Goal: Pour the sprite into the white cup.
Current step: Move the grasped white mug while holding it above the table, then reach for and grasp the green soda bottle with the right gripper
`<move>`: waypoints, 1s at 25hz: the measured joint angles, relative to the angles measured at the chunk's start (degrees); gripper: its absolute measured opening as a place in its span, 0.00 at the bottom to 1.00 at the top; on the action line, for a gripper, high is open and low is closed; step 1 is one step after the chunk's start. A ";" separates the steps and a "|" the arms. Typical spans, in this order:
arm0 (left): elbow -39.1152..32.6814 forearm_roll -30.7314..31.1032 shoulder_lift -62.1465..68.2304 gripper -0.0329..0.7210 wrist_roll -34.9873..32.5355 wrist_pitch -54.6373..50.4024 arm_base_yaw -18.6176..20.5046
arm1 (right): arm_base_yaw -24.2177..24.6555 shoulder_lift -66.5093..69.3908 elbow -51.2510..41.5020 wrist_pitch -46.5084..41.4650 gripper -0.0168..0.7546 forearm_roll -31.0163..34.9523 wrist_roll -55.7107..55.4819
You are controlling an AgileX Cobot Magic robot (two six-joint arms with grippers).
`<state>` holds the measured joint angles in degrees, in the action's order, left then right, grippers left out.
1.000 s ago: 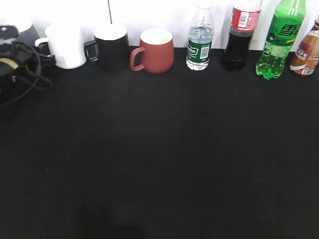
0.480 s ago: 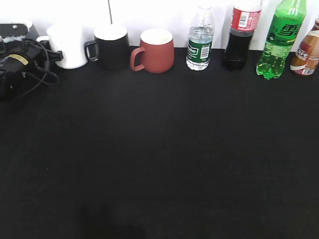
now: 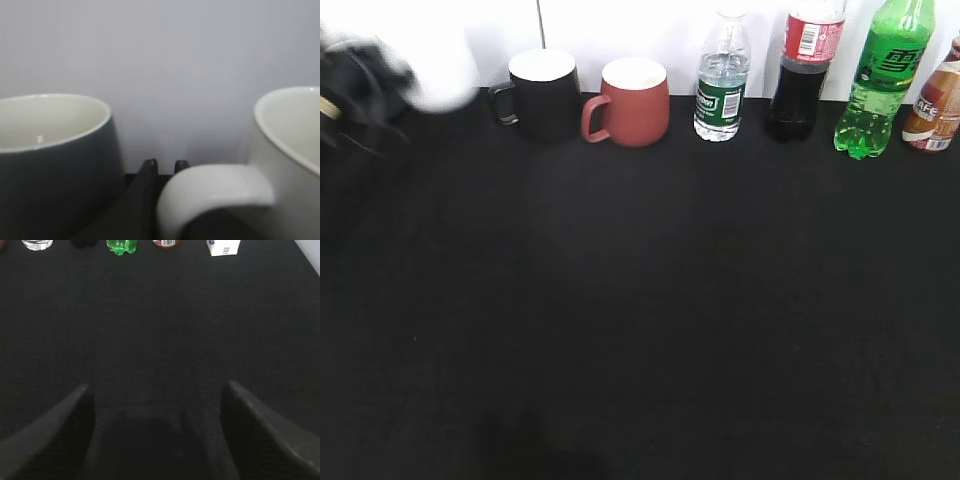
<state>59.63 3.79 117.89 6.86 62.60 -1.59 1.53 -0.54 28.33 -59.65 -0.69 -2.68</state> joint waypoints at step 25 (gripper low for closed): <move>-39.96 9.41 -44.54 0.14 1.84 -12.27 -13.88 | -0.25 95.02 -4.02 119.65 0.86 -5.33 -0.20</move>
<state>19.67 13.19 73.34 8.71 50.33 -15.47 1.28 94.48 24.30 60.00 -6.02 -2.88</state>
